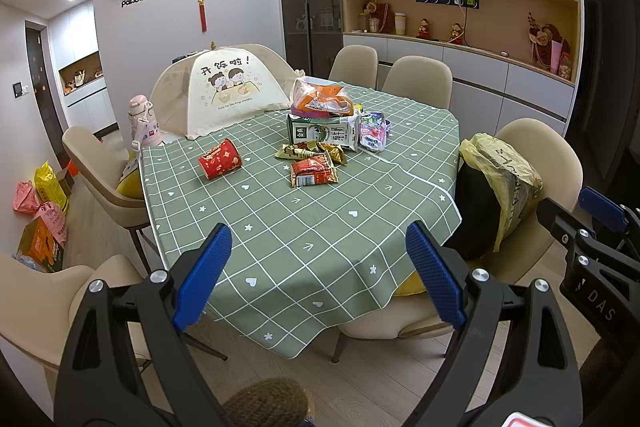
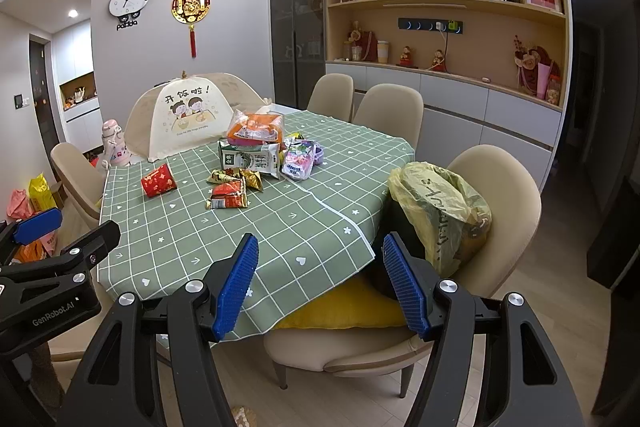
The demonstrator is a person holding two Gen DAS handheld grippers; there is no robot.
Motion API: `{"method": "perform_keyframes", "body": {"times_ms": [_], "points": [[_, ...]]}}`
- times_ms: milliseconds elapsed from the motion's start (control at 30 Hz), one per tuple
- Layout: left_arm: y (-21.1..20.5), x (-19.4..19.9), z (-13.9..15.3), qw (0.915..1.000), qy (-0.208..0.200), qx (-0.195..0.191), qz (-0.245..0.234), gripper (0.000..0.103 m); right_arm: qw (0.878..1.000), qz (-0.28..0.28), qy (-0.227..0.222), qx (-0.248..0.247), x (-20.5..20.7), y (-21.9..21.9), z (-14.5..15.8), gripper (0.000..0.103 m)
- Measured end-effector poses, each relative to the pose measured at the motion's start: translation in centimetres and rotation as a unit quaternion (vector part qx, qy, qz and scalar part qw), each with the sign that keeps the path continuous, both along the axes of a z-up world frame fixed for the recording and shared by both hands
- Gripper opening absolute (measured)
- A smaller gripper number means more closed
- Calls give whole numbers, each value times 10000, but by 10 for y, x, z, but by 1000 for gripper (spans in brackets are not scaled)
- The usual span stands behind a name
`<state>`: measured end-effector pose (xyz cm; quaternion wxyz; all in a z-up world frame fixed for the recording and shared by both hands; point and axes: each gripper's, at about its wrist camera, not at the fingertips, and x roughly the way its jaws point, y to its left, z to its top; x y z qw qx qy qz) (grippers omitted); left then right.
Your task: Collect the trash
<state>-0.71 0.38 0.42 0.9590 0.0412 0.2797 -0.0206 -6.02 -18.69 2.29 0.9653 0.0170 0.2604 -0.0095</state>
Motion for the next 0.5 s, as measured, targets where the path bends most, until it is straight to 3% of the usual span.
{"method": "perform_keyframes", "body": {"times_ms": [500], "points": [[-3, 1, 0, 10000, 19, -10, -17, 85, 10000, -74, 28, 30, 4, -7, -2, 62]]}}
